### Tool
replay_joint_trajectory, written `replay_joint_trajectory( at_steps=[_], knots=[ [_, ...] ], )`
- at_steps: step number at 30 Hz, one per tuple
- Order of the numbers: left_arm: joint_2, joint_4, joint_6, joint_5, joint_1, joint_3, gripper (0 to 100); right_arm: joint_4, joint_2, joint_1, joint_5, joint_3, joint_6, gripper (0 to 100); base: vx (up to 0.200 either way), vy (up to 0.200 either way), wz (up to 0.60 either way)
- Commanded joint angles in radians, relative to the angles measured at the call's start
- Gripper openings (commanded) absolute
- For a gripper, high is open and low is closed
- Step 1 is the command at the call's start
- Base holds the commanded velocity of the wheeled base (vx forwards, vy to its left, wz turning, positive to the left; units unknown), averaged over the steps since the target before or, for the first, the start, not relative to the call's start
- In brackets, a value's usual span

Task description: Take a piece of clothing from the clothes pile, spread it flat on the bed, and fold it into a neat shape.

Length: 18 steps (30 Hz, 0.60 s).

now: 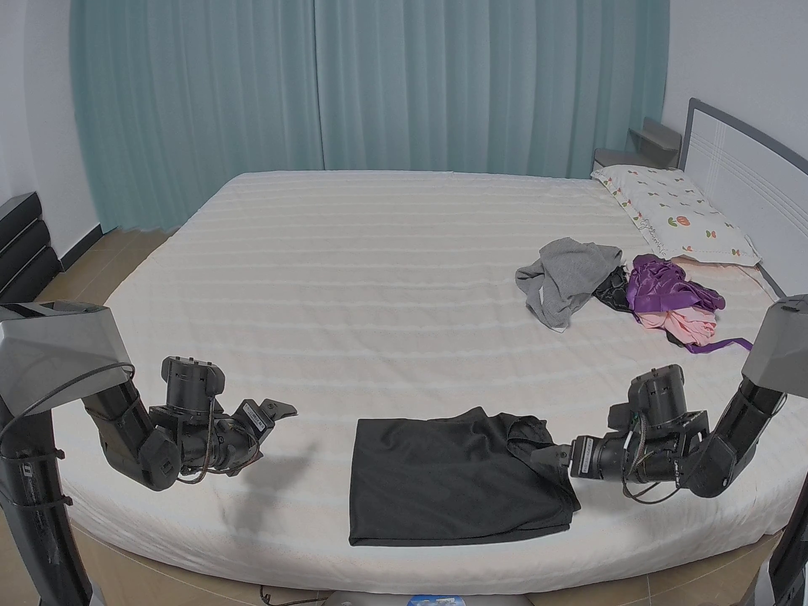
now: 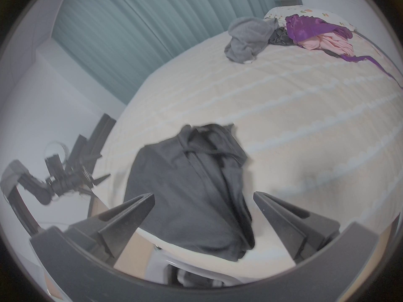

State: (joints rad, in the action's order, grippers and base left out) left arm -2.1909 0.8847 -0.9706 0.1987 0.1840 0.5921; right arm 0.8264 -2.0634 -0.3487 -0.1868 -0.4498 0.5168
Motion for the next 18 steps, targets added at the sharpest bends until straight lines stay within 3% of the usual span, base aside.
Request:
replay_joint_trajectory(
  at_steps=[1,7,10,18],
  knots=[
    [-0.003,0.0,0.0,-0.001,0.0,0.0,100,-0.058,-0.001,-0.076,0.004,-0.13,0.089,100,0.0,0.0,0.0],
    [-0.003,0.0,0.0,0.001,0.0,0.002,100,-0.076,-0.123,-0.147,0.006,-0.274,0.193,100,0.0,0.0,0.0],
    [-0.003,0.0,0.0,-0.001,0.0,0.002,100,-0.075,-0.188,-0.162,0.01,-0.319,0.201,100,0.0,0.0,0.0],
    [-0.003,0.0,0.0,0.001,0.0,0.003,100,-0.076,-0.279,-0.115,0.01,-0.438,0.196,100,0.0,0.0,0.0]
  ],
)
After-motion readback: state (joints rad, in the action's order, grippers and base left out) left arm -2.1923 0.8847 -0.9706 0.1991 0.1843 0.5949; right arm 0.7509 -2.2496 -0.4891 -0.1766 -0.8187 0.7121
